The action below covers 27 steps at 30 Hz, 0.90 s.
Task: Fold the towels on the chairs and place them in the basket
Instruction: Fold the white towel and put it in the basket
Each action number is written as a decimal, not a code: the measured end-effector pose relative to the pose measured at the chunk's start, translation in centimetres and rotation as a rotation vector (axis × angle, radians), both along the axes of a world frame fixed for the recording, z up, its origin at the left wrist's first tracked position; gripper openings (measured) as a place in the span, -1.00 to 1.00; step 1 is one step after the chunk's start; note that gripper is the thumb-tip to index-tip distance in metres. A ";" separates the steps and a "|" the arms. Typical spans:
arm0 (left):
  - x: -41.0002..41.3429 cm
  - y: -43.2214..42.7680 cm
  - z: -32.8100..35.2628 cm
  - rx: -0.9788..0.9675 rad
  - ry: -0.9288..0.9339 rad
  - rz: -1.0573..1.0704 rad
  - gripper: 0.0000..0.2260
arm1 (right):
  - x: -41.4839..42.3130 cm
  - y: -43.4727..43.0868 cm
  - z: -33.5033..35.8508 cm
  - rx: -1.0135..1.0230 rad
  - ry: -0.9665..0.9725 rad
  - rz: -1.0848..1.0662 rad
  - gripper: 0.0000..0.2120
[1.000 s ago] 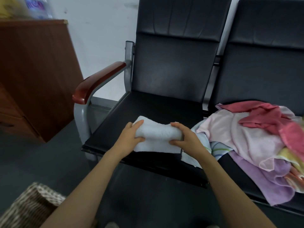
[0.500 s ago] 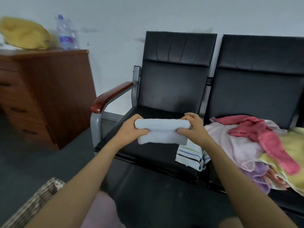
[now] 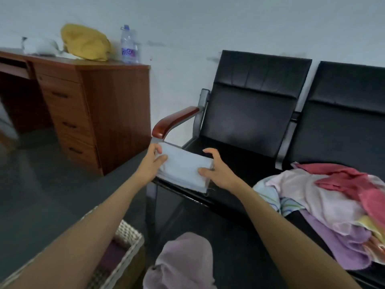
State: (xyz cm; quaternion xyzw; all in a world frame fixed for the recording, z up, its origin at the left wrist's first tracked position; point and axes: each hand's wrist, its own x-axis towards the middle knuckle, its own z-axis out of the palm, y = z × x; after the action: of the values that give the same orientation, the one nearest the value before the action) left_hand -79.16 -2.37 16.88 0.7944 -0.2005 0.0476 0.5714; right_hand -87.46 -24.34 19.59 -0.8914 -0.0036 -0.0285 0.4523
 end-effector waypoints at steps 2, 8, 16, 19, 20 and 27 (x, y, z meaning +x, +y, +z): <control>1.3 3.5 -2.3 0.089 0.034 0.059 -0.87 | 2.7 2.8 -1.7 -0.127 0.141 0.088 -0.50; 3.1 13.4 -10.5 0.269 0.234 0.165 -0.88 | 8.9 13.2 -9.1 -0.340 0.404 0.407 -0.36; 2.0 20.8 -22.0 0.494 0.332 0.207 -0.66 | 12.4 22.4 -20.1 -0.511 0.638 0.629 -0.28; 2.0 22.2 -26.3 0.551 0.375 0.228 -0.67 | 13.0 24.7 -23.6 -0.554 0.629 0.680 -0.23; 2.0 22.6 -27.7 0.576 0.392 0.230 -0.67 | 13.0 25.2 -24.8 -0.576 0.628 0.703 -0.24; 1.4 24.9 -35.2 0.684 0.542 0.172 -0.69 | 12.7 29.1 -31.8 -0.673 0.687 0.841 -0.28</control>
State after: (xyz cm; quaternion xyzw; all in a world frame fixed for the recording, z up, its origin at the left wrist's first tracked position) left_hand -77.74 22.48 -18.30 0.9353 0.0190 -0.1841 0.3017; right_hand -74.76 4.73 -12.25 -0.8655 -0.2165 0.4415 0.0956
